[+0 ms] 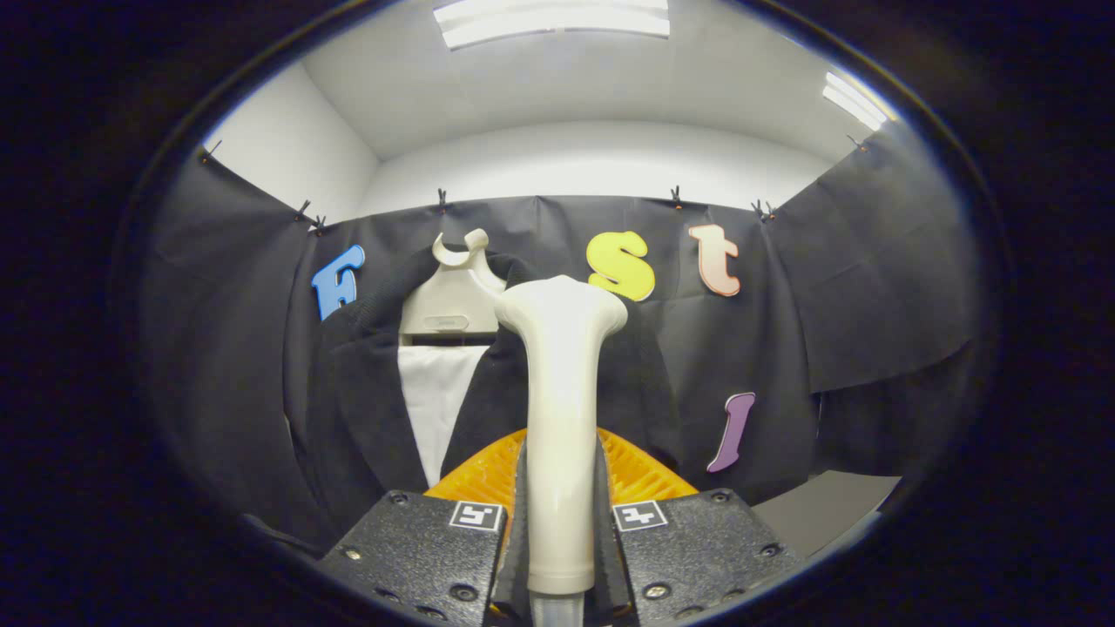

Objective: Iron the clothes twice with a garment steamer, once on the left side and once on the right side.

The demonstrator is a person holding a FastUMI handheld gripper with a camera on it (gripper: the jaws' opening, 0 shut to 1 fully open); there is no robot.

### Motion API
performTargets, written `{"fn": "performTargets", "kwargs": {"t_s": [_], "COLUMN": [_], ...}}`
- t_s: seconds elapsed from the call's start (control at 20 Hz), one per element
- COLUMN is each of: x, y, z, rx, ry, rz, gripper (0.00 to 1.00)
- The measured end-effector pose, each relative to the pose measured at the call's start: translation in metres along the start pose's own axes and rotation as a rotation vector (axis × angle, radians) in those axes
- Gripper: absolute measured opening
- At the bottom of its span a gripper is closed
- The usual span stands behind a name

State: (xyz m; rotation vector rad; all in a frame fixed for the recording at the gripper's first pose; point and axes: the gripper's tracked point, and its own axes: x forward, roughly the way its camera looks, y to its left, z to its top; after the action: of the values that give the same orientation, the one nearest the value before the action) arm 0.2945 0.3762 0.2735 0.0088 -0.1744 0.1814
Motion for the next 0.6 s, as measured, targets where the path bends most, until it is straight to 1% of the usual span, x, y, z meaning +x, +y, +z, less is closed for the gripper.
{"fn": "performTargets", "kwargs": {"t_s": [0.1, 0.3, 0.6], "x": [0.0, -0.007, -0.022], "y": [-0.002, -0.005, -0.006], "z": [-0.004, -0.026, -0.059], "rx": [-0.017, -0.031, -0.059], "ry": [-0.01, 0.006, 0.052], "rz": [-0.012, -0.011, 0.014], "gripper": [0.33, 0.33, 0.33]}}
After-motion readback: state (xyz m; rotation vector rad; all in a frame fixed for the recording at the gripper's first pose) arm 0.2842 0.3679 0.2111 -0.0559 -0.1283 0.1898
